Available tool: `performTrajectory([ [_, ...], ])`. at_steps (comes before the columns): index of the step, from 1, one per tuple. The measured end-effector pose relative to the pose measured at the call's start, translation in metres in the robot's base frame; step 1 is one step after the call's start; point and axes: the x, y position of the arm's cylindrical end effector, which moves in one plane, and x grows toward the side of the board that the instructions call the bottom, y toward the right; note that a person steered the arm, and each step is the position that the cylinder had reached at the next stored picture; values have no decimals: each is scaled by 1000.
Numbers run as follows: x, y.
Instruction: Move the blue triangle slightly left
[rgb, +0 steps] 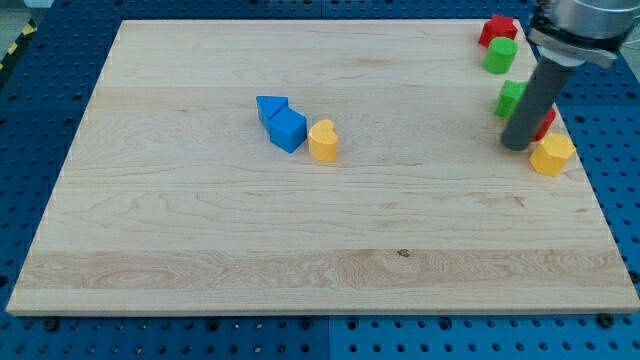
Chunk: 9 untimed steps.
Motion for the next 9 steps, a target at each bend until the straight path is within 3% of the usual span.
performTrajectory([
  [3, -60, -171],
  [6, -60, -355],
  [7, -60, -372],
  [9, -54, -300],
])
